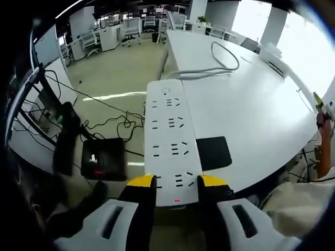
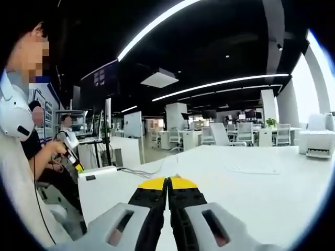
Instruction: Pick up the power strip scattered on the table, fix it on the side mounting bracket of the table, and press the switch
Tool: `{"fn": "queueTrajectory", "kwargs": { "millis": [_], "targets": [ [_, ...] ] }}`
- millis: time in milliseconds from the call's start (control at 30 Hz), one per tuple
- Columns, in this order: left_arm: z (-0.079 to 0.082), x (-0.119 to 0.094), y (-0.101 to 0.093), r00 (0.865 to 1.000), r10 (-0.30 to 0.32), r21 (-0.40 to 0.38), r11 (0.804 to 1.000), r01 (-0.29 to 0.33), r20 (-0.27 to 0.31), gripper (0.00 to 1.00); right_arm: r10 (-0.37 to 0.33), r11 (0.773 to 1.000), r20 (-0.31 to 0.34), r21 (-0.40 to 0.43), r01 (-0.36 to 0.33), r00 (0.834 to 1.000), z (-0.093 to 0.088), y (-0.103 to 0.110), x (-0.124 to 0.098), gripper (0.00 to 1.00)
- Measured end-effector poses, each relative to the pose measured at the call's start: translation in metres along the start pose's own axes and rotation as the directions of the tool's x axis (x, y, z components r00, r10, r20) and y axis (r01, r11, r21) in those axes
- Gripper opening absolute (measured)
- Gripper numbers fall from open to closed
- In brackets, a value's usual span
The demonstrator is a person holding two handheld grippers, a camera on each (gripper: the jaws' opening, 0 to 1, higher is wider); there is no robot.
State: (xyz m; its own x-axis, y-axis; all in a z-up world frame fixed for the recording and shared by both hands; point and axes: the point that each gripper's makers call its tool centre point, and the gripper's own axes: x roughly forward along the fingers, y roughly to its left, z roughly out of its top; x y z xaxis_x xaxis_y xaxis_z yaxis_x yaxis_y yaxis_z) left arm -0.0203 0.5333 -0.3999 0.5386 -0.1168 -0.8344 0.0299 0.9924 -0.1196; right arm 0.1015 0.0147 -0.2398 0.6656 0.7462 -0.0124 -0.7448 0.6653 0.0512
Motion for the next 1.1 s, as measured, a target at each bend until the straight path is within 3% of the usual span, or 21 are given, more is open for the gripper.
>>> {"fn": "queueTrajectory", "kwargs": {
  "millis": [200,600,833,1100],
  "targets": [
    [0.0,0.0,-0.001,1.0,-0.002,0.006,1.0,0.002,-0.006,0.37,0.032,0.999,-0.006,-0.03,-0.032,0.999,0.018,0.008,0.012,0.0],
    [0.0,0.0,-0.001,1.0,0.0,0.002,1.0,0.0,-0.02,0.37,0.171,0.984,-0.057,-0.046,-0.173,0.984,0.055,0.049,0.058,0.0],
    [0.0,0.0,-0.001,1.0,-0.003,0.011,1.0,0.003,-0.021,0.37,0.2,0.978,-0.107,-0.042,-0.205,0.974,0.057,0.062,0.076,0.0],
    [0.001,0.0,-0.001,1.0,-0.005,0.01,1.0,0.005,-0.029,0.37,0.215,0.971,-0.228,-0.059,-0.234,0.95,0.047,0.072,0.101,0.0]
  ]
}}
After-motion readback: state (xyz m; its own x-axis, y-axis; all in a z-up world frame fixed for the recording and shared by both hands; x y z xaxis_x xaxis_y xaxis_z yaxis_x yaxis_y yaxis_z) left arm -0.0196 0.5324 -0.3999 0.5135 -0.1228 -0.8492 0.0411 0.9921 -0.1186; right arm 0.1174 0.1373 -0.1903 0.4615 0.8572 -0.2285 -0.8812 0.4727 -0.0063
